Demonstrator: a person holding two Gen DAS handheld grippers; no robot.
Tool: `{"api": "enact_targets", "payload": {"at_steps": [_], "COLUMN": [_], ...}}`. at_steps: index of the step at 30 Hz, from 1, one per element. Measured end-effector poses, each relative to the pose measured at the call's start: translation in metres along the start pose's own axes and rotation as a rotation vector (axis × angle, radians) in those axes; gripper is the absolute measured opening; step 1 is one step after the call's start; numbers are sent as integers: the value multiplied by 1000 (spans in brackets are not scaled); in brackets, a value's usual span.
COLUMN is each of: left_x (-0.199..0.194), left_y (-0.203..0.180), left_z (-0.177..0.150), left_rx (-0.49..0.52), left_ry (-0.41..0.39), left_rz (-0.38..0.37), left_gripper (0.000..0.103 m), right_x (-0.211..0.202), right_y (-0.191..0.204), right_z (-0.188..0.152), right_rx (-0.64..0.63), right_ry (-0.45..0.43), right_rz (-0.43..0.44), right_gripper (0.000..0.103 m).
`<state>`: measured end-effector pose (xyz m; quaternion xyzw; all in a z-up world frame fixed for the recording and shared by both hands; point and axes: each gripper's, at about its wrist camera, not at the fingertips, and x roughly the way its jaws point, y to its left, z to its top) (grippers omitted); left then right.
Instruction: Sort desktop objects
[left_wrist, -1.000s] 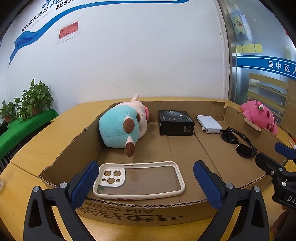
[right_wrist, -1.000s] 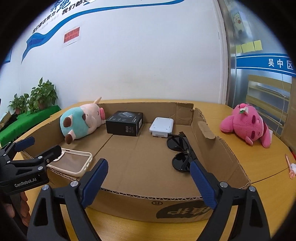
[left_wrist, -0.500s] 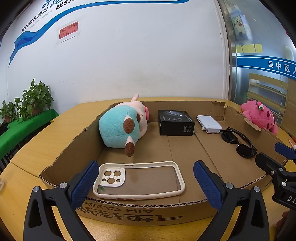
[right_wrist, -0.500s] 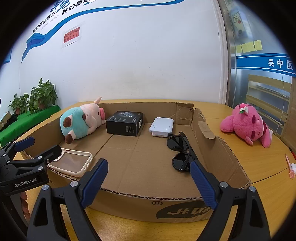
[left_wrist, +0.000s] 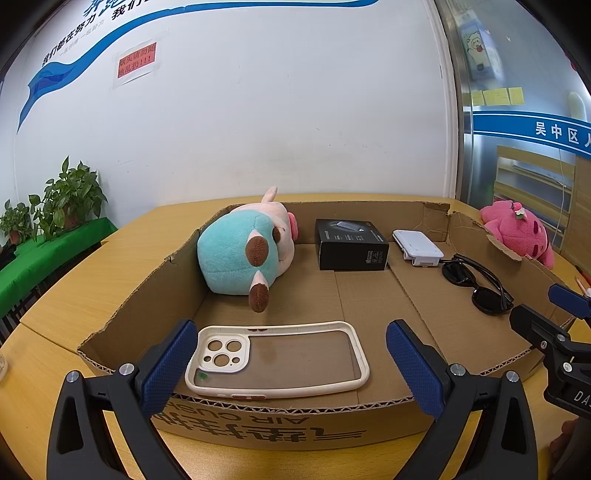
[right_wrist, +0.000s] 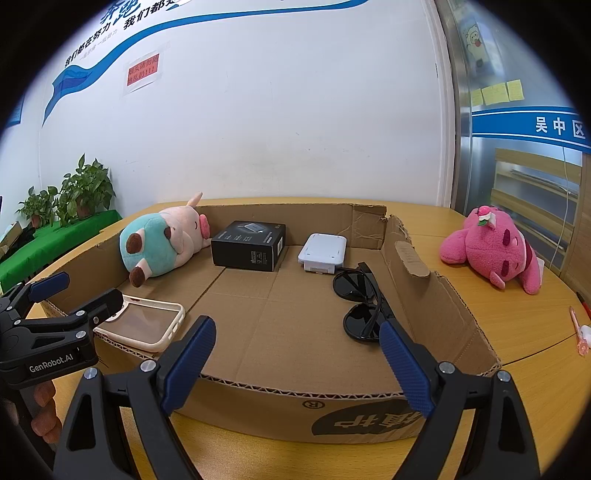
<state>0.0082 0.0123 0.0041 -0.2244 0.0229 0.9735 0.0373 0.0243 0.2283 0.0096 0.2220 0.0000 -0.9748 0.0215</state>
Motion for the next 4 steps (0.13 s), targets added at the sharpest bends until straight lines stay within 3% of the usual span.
{"api": "enact_targets", "payload": {"at_steps": [4], "left_x": [0], "left_y": [0], "left_z": [0], "left_rx": [-1], "left_ry": [0], "left_rz": [-1], "left_gripper": [103], "right_x": [0], "right_y": [0], "right_z": [0], "right_rx": [0], "right_ry": [0], "right_rz": [0], "right_gripper": [90]}}
